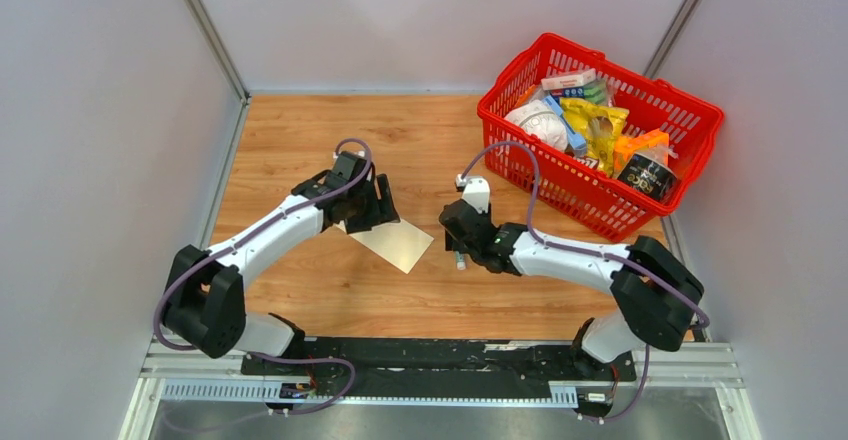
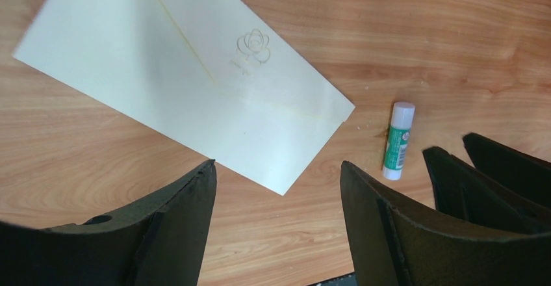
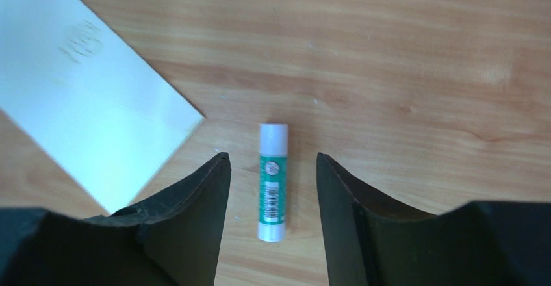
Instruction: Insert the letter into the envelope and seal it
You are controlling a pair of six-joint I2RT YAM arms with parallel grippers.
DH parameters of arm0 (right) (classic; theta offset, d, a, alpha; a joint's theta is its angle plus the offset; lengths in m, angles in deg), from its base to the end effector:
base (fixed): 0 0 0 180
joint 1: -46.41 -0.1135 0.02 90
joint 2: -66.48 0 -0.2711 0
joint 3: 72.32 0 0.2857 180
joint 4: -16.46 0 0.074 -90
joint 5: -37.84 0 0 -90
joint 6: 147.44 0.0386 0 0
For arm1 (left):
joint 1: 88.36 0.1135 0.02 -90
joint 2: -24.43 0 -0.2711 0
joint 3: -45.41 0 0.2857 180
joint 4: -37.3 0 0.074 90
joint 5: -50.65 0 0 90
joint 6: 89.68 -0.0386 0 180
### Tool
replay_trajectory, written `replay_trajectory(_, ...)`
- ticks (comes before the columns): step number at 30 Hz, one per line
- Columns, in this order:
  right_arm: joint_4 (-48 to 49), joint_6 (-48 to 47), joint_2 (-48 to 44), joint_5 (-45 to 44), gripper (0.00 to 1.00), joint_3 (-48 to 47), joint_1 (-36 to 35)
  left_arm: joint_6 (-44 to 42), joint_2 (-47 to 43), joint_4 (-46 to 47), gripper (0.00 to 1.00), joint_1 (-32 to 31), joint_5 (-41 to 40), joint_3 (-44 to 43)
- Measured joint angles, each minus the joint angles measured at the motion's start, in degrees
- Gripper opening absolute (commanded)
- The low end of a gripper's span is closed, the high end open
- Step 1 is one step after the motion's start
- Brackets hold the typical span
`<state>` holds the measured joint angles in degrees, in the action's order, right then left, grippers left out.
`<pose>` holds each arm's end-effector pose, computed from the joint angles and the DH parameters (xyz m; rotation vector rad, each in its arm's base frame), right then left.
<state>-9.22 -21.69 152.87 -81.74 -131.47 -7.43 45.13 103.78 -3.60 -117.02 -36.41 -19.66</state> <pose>0.2053 0.2486 0.1675 -0.1626 2.3347 0.1141 0.2720 -0.1509 0.2171 -0.3486 2.6080 -0.5476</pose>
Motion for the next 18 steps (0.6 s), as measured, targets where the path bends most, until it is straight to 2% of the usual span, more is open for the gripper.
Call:
replay_trajectory(2, -2.05, -0.5, -1.51, 0.15, 0.67, -2.95, 0.0, -1.62, 0.24, -2.16, 0.77, 0.0, -1.88, -2.64)
replay_trajectory(4, -4.2, -1.49, -3.76, 0.26, 0.79, -6.86, 0.07, -3.3, 0.17, -4.09, 0.77, 0.0, -4.55, -5.4)
replay_trajectory(9, -7.45, -4.09, -7.89, 1.03, 0.98, -16.85, 1.05, -7.96, -1.18, -7.28, 0.77, 0.07, -10.1, -9.75)
replay_trajectory(14, -9.29, -6.08, -9.9, 2.16, 1.0, -23.21, 2.95, -10.6, -4.68, -8.83, 0.77, 0.11, -12.5, -10.75)
replay_trajectory(18, -10.56, -6.73, -9.99, 3.13, 1.0, -24.15, 4.07, -11.76, -7.82, -9.4, 0.78, 0.15, -13.42, -10.75)
